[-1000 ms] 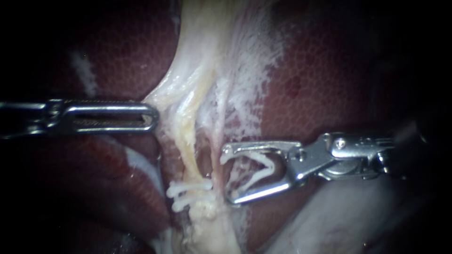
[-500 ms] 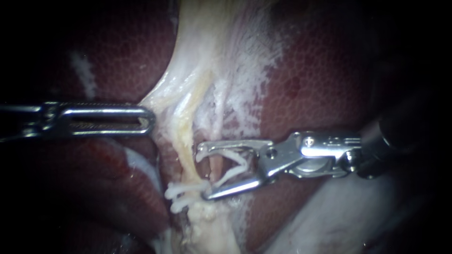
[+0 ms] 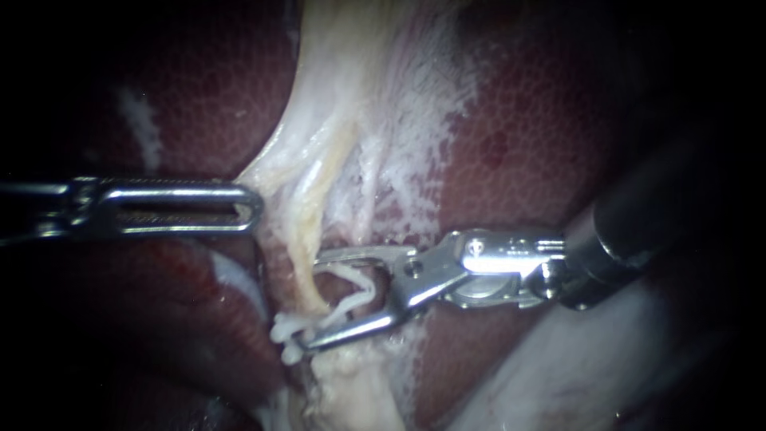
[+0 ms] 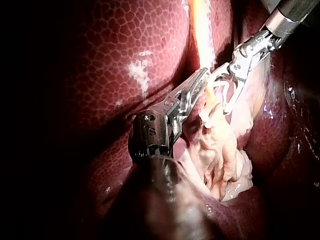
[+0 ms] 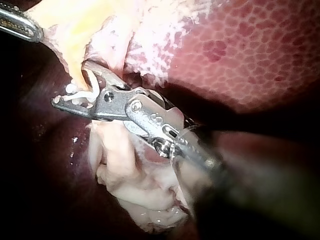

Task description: Clipping third clip left tube

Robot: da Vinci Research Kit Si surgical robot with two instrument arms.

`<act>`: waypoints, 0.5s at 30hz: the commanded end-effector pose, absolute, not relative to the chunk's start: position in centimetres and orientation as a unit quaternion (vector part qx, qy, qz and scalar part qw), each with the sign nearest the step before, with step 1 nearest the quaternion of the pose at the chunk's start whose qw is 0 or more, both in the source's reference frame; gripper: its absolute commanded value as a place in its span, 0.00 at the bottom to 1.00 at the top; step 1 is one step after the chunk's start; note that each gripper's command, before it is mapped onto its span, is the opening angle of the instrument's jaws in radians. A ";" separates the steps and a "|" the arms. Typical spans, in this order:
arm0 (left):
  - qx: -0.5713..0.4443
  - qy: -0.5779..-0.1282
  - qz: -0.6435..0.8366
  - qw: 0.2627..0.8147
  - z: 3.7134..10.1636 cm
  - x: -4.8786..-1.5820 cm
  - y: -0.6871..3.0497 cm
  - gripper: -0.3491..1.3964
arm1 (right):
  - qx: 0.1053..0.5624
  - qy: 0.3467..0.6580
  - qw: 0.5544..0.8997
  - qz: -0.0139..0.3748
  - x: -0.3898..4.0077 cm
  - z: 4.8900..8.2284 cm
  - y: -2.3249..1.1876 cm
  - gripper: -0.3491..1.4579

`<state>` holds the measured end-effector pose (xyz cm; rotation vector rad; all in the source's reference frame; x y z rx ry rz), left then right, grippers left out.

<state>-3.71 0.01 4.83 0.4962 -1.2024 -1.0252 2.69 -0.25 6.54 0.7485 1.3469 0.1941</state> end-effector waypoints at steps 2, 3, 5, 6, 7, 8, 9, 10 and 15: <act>0.221 -0.535 -0.456 0.676 4.83 -3.72 0.01 0.00 | 0.347 0.607 0.710 0.087 2.74 6.52 -0.26 0.52; 0.221 -0.535 -0.456 0.676 4.83 -3.72 0.01 0.00 | 0.348 0.607 0.709 0.085 2.75 6.52 -0.26 0.52; 0.221 -0.535 -0.456 0.676 4.83 -3.71 0.01 0.00 | 0.353 0.607 0.707 0.082 2.80 6.51 -0.27 0.52; 0.221 -0.535 -0.456 0.676 4.83 -3.71 0.01 0.00 | 0.357 0.607 0.705 0.081 2.81 6.50 -0.28 0.52; 0.221 -0.535 -0.456 0.676 4.83 -3.71 0.01 0.00 | 0.359 0.607 0.704 0.079 2.82 6.49 -0.28 0.52; 0.221 -0.535 -0.456 0.676 4.83 -3.71 0.01 0.00 | 0.363 0.607 0.703 0.077 2.82 6.48 -0.29 0.52; 0.221 -0.535 -0.456 0.676 4.83 -3.71 0.01 0.00 | 0.366 0.606 0.702 0.078 2.82 6.48 -0.29 0.52; 0.221 -0.535 -0.456 0.676 4.83 -3.71 0.01 0.00 | 0.367 0.606 0.701 0.077 2.81 6.47 -0.28 0.52; 0.221 -0.535 -0.456 0.677 4.83 -3.71 0.00 0.00 | 0.369 0.607 0.700 0.078 2.77 6.42 -0.21 0.50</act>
